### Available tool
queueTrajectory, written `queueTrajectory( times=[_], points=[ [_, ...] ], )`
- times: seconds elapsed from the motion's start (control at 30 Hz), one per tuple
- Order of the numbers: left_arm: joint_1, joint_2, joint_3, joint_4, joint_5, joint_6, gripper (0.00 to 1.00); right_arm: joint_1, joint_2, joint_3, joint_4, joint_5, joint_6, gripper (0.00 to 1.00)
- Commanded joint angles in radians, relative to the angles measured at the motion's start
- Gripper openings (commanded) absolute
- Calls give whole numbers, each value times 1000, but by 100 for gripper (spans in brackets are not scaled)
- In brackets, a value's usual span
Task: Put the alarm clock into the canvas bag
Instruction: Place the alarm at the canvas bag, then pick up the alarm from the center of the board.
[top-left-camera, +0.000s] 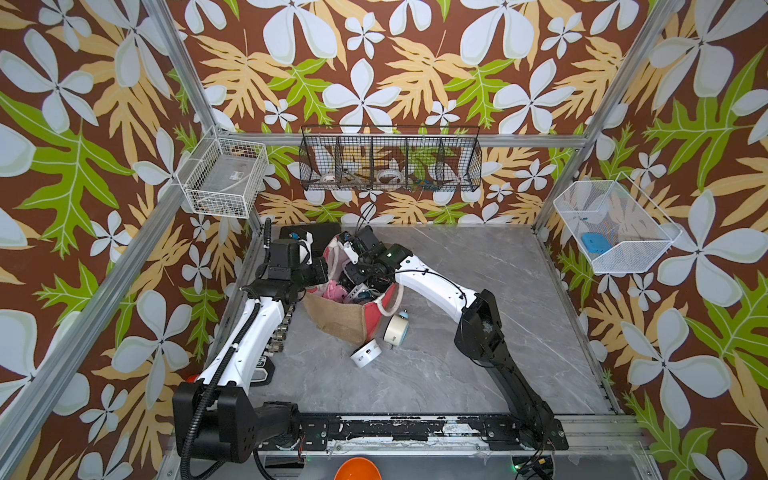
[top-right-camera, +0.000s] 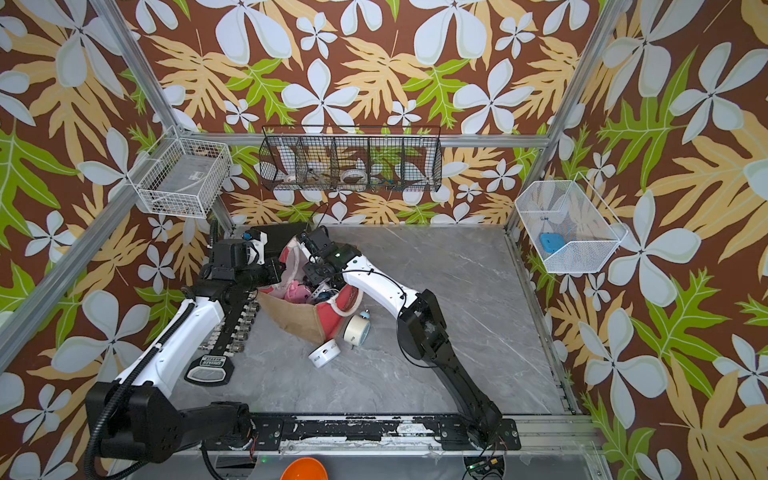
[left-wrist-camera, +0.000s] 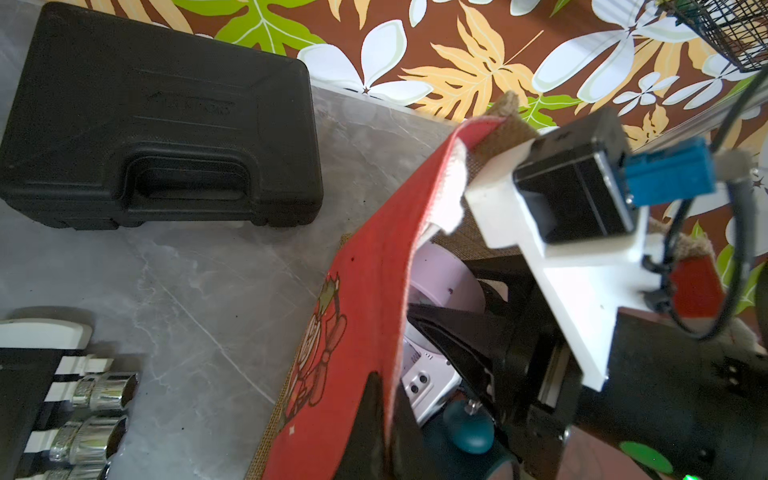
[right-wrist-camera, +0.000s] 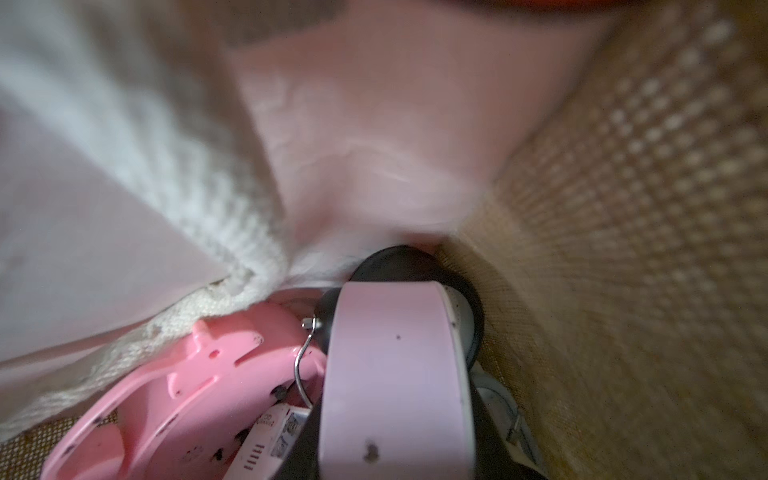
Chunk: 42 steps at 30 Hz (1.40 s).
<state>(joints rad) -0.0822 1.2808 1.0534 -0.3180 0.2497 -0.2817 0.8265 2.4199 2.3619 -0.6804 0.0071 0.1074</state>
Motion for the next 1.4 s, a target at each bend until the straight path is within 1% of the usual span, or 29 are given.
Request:
queueTrajectory(
  times=[0.0, 0.2, 0.5, 0.63, 0.87, 1.03, 1.1, 1.2, 1.37],
  points=[
    [1, -3, 0, 32, 20, 0, 0, 0, 6, -1, -34, -6, 16, 39],
    [0, -2, 2, 31, 20, 1, 0, 0, -19, -1, -38, 4, 17, 48],
    [1, -6, 2, 31, 17, 2, 0, 2, -69, -1, -49, 15, 18, 58],
    [1, -5, 3, 30, 16, 1, 0, 2, -102, -1, -54, 17, 17, 60],
    [0, -4, 2, 29, 15, 2, 0, 2, -187, -16, -61, 25, -6, 61],
    [0, -2, 4, 27, 13, 3, 0, 2, -252, -43, -62, 13, -57, 60],
    [1, -2, 4, 27, 15, 3, 0, 2, -276, -59, -62, -21, -96, 60],
    [1, -4, 3, 27, 14, 3, 0, 2, -310, -94, -65, -110, -199, 59],
    [0, -1, 3, 27, 16, 1, 0, 4, -337, -108, -144, -307, -415, 59]
  ],
)
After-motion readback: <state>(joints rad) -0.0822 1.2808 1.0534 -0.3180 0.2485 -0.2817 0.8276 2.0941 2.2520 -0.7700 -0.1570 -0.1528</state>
